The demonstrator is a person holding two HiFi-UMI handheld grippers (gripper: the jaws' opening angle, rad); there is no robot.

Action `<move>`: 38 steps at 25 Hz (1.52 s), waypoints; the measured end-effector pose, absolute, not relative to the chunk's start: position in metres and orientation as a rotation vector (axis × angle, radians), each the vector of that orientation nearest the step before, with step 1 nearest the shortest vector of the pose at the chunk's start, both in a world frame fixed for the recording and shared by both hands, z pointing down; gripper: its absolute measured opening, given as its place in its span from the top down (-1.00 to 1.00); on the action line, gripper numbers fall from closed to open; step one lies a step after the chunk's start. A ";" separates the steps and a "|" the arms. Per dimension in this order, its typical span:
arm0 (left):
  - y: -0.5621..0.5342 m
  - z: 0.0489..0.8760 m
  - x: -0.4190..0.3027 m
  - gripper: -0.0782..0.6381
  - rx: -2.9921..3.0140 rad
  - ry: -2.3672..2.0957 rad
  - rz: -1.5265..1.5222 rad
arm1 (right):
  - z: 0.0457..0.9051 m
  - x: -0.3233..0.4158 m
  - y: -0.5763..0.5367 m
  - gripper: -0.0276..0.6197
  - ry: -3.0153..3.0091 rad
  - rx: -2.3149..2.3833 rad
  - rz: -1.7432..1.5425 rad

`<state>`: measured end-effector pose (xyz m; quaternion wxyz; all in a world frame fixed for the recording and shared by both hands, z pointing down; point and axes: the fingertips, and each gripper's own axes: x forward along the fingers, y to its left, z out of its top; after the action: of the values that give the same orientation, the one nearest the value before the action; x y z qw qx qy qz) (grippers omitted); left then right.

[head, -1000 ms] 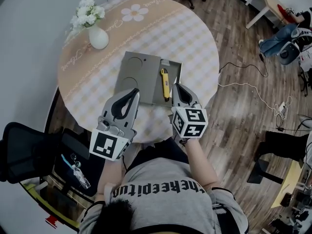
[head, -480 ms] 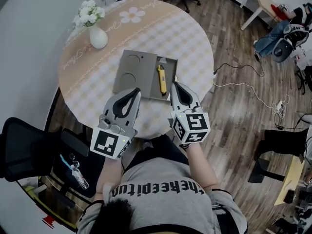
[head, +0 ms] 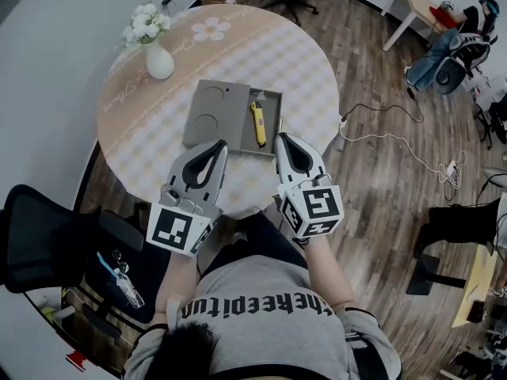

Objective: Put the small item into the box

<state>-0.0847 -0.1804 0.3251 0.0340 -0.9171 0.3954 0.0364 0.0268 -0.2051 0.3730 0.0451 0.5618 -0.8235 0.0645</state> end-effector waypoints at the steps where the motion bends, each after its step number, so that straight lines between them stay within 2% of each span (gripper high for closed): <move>1: -0.177 0.323 -0.085 0.74 -2.818 1.214 0.115 | 0.369 0.025 -0.201 0.90 -2.527 1.708 0.185; 23: -0.134 0.306 -0.096 0.74 -2.743 1.210 0.107 | 0.337 0.013 -0.152 0.90 -2.647 1.683 0.112; 38: -0.092 0.298 -0.062 0.74 -2.704 1.338 0.132 | 0.322 0.055 -0.108 0.90 -2.695 1.587 0.053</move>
<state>-0.0623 -0.0925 0.2978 0.0609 -0.8938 0.4421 0.0436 0.0554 -0.1078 0.3218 0.0067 0.5072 -0.8616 0.0168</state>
